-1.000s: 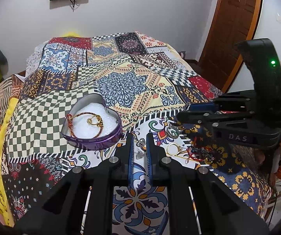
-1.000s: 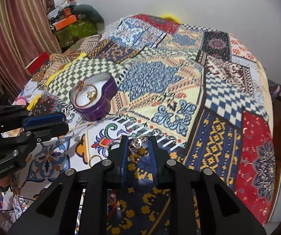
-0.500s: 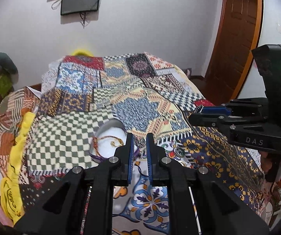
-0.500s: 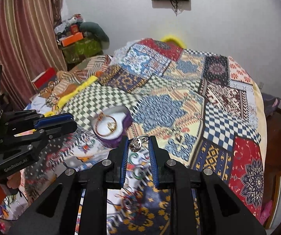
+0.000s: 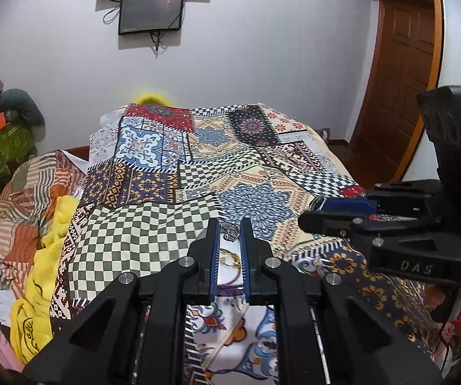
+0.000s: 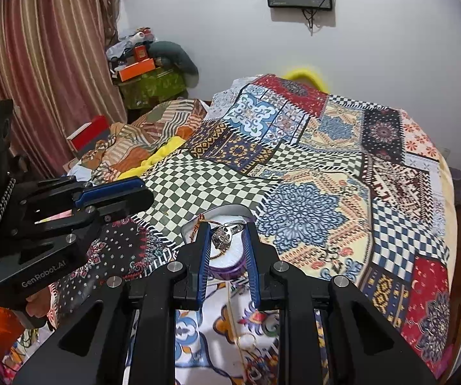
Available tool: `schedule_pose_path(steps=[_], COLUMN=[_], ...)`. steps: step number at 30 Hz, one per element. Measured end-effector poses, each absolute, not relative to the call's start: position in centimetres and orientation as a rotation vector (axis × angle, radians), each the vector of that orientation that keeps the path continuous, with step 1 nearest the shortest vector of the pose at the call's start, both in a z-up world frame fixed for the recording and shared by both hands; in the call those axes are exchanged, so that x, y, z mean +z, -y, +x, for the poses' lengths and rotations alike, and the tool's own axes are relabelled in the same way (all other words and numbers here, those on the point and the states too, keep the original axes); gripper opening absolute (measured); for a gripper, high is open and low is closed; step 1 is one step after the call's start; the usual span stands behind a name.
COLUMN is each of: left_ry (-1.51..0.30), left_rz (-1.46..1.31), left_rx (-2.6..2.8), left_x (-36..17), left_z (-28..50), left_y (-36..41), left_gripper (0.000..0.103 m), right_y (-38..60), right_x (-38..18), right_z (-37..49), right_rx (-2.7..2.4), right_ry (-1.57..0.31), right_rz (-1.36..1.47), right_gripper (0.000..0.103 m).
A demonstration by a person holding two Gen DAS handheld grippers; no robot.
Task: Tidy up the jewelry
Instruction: 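Carry the silver ring into the heart tin and open the right tool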
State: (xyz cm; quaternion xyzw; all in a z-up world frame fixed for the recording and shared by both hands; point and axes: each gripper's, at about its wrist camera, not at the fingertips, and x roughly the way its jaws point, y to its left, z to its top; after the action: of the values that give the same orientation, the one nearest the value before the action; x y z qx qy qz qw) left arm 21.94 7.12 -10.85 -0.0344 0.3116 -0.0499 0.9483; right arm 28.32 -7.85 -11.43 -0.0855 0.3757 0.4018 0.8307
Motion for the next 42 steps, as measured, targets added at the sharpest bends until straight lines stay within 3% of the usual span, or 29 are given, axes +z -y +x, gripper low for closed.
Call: schedule_pose_path(steps=[22,42], left_ry=[-0.826,-0.822], left_rz=[-0.192,-0.168], left_rx=[-0.159,-0.151], left_x=[-18.4,-18.0], left_z=[28.0,27.9], left_y=[-10.3,-10.5], left_gripper=[0.011,0.011], right_y=[2.7,1.4], right_x=[-16.8,-17.7], right_z=[32.1,33.1], right_rx=[0.859,0.825], right_ry=[-0.940,-0.972], right_rz=[-0.359,-0.419], right_gripper=[0.019,0.021])
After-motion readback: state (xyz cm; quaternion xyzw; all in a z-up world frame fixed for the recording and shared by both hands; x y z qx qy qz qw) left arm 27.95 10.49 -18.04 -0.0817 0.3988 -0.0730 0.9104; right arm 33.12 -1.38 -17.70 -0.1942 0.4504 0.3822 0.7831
